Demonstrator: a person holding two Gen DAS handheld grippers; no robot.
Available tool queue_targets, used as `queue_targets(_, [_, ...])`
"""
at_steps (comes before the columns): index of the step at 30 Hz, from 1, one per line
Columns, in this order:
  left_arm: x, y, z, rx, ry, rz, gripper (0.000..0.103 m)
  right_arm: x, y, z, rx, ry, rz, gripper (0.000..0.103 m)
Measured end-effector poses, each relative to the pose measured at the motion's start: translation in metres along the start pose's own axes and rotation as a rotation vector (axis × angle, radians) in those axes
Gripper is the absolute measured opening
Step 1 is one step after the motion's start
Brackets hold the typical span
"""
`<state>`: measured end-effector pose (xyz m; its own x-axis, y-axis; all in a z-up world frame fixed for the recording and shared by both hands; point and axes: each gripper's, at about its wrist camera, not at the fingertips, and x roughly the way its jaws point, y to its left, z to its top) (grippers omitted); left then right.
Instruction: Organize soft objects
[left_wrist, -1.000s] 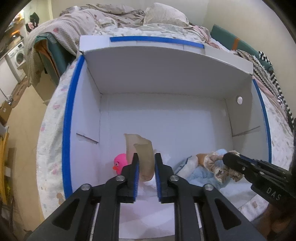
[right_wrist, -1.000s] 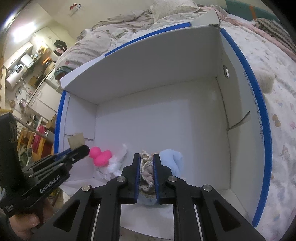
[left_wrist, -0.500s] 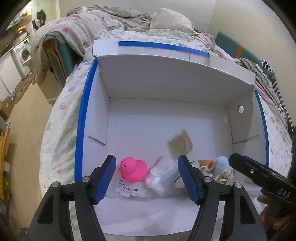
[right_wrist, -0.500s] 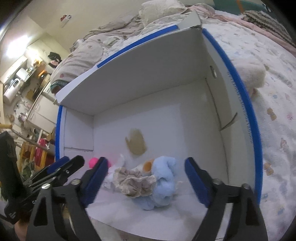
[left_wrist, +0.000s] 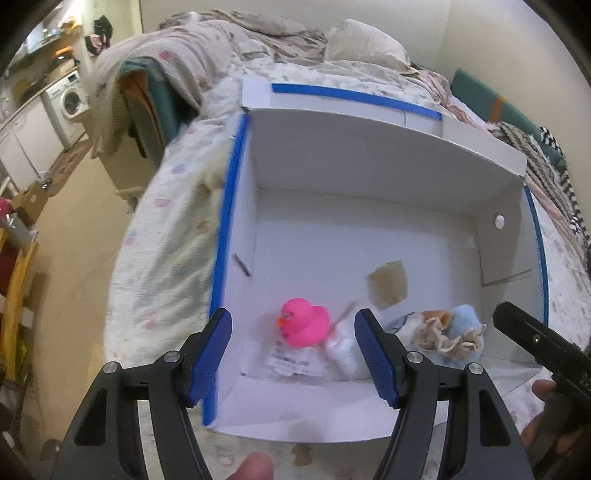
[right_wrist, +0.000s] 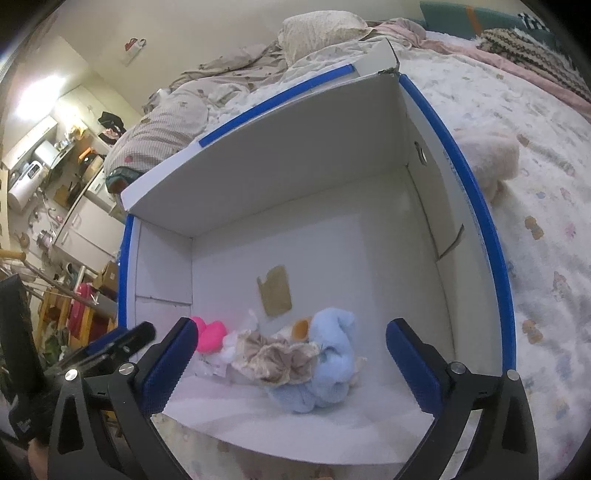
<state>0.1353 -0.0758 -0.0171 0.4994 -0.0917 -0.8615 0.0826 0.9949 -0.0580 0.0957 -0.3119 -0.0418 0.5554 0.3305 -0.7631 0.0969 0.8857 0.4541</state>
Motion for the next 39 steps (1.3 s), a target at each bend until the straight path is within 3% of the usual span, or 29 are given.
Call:
queue_targets(6, [-0.016,0.01,-0.008,0.006,-0.032,-0.024,0.066,-0.009,0.003,-0.01,-0.015,0.003,-0.017,0.103])
queue_targets(9, [-0.028,0.012,-0.014,0.025,-0.074,0.004,0.066,-0.015,0.005,-0.017,-0.028,0.001,-0.022,0.103])
queue_targets(15, [-0.036,0.027,-0.03,-0.003,-0.049,0.003,0.067,-0.016,-0.005,-0.033,0.028,0.044,-0.007,0.103])
queue_targets(20, [-0.044,0.048,-0.044,-0.07,-0.04,0.002,0.074,-0.028,0.005,-0.045,-0.038,0.009,-0.053,0.103])
queue_targets(22, [-0.048,0.055,-0.051,-0.103,-0.037,0.001,0.085,-0.034,0.01,-0.051,-0.064,-0.008,-0.071,0.103])
queue_targets(25, [-0.053,0.063,-0.061,-0.136,-0.033,-0.006,0.089,-0.041,0.016,-0.06,-0.089,-0.018,-0.072,0.103])
queue_targets(28, [-0.055,0.065,-0.071,-0.149,-0.023,-0.026,0.101,-0.043,0.018,-0.071,-0.087,-0.002,-0.065,0.103])
queue_targets(34, [-0.06,0.06,-0.089,-0.155,0.006,-0.11,0.102,-0.055,0.031,-0.083,-0.149,-0.069,-0.115,0.103])
queue_targets(36, [-0.066,0.057,-0.087,-0.133,-0.029,-0.081,0.102,-0.062,0.034,-0.082,-0.162,-0.112,-0.128,0.103])
queue_targets(39, [-0.088,0.043,-0.084,-0.04,-0.167,0.058,0.102,-0.068,0.036,-0.079,-0.173,-0.165,-0.146,0.103])
